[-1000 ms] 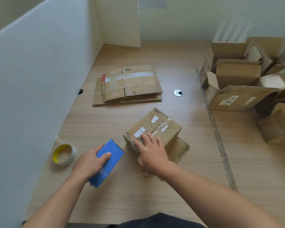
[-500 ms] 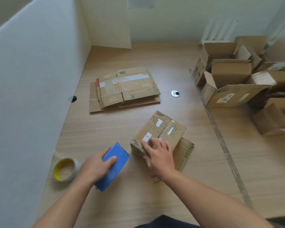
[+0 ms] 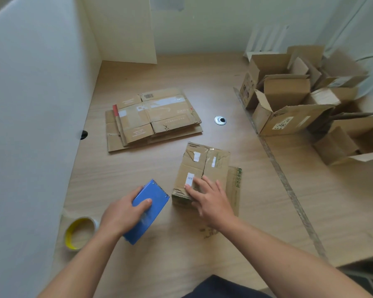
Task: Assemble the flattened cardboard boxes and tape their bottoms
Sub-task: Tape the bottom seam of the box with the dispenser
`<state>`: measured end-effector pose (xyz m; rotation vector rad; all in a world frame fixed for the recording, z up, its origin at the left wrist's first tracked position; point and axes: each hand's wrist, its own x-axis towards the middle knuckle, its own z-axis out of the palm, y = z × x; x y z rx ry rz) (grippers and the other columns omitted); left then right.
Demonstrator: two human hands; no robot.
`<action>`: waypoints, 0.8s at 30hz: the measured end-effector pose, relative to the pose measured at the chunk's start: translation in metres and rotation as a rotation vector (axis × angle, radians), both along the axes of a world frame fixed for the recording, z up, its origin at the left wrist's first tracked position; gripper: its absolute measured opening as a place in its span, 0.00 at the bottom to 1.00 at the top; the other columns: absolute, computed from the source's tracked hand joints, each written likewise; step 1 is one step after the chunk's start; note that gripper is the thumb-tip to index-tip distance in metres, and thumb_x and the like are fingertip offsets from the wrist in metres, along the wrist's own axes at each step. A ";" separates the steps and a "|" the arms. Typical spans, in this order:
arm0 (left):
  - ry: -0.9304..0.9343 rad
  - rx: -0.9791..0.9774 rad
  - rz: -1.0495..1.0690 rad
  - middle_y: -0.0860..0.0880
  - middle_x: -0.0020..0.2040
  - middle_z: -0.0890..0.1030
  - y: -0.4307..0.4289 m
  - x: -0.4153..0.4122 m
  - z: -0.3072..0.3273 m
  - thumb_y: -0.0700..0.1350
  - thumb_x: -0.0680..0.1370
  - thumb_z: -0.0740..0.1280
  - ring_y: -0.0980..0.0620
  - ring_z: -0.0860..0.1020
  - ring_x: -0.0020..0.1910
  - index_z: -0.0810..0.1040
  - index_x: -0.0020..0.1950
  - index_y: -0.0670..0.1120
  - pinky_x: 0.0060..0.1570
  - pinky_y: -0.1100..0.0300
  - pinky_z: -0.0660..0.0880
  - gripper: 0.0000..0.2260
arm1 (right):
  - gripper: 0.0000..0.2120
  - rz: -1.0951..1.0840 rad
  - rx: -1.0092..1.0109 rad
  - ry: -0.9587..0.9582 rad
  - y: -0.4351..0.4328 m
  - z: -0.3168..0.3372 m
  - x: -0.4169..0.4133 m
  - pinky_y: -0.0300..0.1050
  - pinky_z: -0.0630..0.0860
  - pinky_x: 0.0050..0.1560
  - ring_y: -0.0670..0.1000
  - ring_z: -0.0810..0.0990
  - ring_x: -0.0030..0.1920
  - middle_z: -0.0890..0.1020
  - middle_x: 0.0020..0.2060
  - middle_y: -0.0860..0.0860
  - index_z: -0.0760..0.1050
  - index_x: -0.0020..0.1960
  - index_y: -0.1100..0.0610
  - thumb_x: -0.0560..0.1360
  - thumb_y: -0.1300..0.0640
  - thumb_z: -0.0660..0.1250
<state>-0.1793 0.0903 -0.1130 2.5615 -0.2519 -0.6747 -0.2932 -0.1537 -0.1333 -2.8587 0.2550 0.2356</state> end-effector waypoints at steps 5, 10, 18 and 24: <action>-0.065 -0.073 -0.042 0.62 0.53 0.79 0.005 0.004 0.010 0.65 0.75 0.61 0.53 0.77 0.50 0.63 0.69 0.75 0.47 0.55 0.76 0.22 | 0.35 0.066 -0.049 0.012 -0.013 0.003 -0.006 0.56 0.39 0.77 0.53 0.43 0.80 0.53 0.80 0.43 0.58 0.77 0.35 0.78 0.64 0.59; -0.225 -0.096 -0.202 0.61 0.54 0.81 0.013 0.000 0.016 0.66 0.75 0.59 0.52 0.78 0.47 0.59 0.74 0.72 0.46 0.54 0.76 0.27 | 0.23 0.087 0.051 0.012 -0.018 0.013 -0.003 0.56 0.47 0.78 0.50 0.51 0.79 0.61 0.78 0.43 0.62 0.76 0.36 0.82 0.45 0.60; -0.732 -0.340 -0.516 0.56 0.41 0.79 0.016 -0.010 0.023 0.65 0.79 0.58 0.52 0.76 0.33 0.65 0.75 0.60 0.26 0.59 0.72 0.25 | 0.23 -0.102 0.699 -0.140 -0.006 0.064 0.020 0.43 0.74 0.61 0.39 0.74 0.62 0.78 0.62 0.40 0.66 0.74 0.39 0.80 0.48 0.66; -0.875 -0.409 -0.644 0.54 0.38 0.74 0.017 -0.009 0.029 0.55 0.79 0.67 0.50 0.72 0.32 0.67 0.76 0.55 0.30 0.58 0.69 0.26 | 0.16 -0.015 0.838 -0.087 0.008 0.073 0.026 0.52 0.77 0.62 0.41 0.77 0.61 0.80 0.60 0.41 0.76 0.66 0.41 0.80 0.52 0.68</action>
